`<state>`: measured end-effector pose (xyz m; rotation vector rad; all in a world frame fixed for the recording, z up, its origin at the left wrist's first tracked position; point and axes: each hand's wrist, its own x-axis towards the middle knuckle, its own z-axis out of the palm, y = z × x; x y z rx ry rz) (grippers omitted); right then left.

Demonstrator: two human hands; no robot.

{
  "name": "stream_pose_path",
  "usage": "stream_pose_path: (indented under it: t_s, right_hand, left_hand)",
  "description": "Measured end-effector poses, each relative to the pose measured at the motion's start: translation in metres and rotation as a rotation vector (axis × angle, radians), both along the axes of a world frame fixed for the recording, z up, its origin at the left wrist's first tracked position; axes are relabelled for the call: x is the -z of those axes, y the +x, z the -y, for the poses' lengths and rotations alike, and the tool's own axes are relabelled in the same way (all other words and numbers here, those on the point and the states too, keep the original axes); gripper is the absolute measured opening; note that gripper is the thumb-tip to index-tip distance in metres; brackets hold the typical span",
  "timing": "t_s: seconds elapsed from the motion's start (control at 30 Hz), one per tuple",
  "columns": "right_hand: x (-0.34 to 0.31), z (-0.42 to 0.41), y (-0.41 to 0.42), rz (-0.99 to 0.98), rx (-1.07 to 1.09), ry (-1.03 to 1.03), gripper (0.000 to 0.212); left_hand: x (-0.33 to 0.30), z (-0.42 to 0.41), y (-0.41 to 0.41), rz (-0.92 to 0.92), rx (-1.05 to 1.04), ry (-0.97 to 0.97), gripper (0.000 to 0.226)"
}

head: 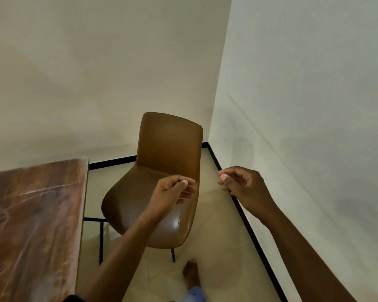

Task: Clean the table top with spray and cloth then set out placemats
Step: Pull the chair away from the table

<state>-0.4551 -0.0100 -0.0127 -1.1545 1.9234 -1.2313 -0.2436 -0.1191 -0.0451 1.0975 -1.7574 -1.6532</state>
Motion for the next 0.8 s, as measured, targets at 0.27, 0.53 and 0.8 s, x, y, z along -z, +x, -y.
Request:
stream_pose_path:
  t_s: [0.27,0.53,0.8]
  right_hand:
    - [0.008,0.121,-0.066,-0.096,-0.086,0.091,0.018]
    - [0.021,0.235,-0.073,-0.195,-0.346,0.184,0.018]
    - [0.054,0.364,-0.061,-0.506,-0.751,0.257,0.025]
  left_hand:
    - [0.028,0.098,-0.059,0.029,-0.091,0.109,0.028]
    - [0.063,0.156,-0.066,0.1,-0.182,0.203,0.027]
    - [0.082,0.205,-0.075,0.169,-0.365,0.281,0.026]
